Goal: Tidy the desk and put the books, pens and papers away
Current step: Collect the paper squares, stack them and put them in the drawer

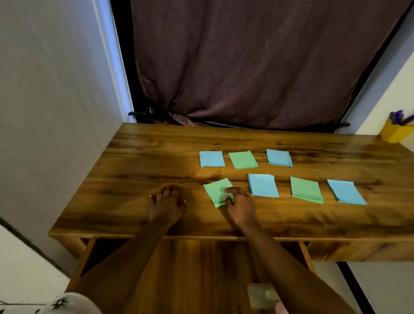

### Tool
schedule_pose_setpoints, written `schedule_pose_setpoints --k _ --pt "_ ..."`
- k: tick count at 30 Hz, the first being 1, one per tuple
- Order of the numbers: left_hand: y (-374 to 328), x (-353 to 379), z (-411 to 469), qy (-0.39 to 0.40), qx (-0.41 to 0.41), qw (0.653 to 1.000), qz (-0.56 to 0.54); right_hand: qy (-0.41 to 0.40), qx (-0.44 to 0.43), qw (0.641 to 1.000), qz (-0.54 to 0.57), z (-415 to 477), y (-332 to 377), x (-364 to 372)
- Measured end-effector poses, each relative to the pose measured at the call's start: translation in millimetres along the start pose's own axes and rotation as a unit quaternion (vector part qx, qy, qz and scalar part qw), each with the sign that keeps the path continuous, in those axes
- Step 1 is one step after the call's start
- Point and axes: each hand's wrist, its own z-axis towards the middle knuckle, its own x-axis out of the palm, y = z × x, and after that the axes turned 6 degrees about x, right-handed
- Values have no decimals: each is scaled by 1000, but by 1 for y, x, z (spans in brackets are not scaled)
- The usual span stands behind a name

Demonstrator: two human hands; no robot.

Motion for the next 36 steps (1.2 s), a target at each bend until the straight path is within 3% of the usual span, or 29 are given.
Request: schedule_pose_setpoints --k 7,12,18,20,26,36 --pt "7 5 41 -31 -9 999 25 10 -80 988 -134 106 18 11" --pt "10 8 46 -38 -16 999 31 15 -82 984 -158 170 35 11" --pt "12 13 50 -52 -19 997 45 191 -61 948 -246 220 43 3" --pt "12 14 49 -50 -22 997 48 217 -66 942 -248 228 46 -2" --pt "13 16 50 -49 -23 997 59 194 -80 949 -235 230 56 3" --pt "11 14 48 -62 -22 997 51 222 -84 965 -112 231 62 14"
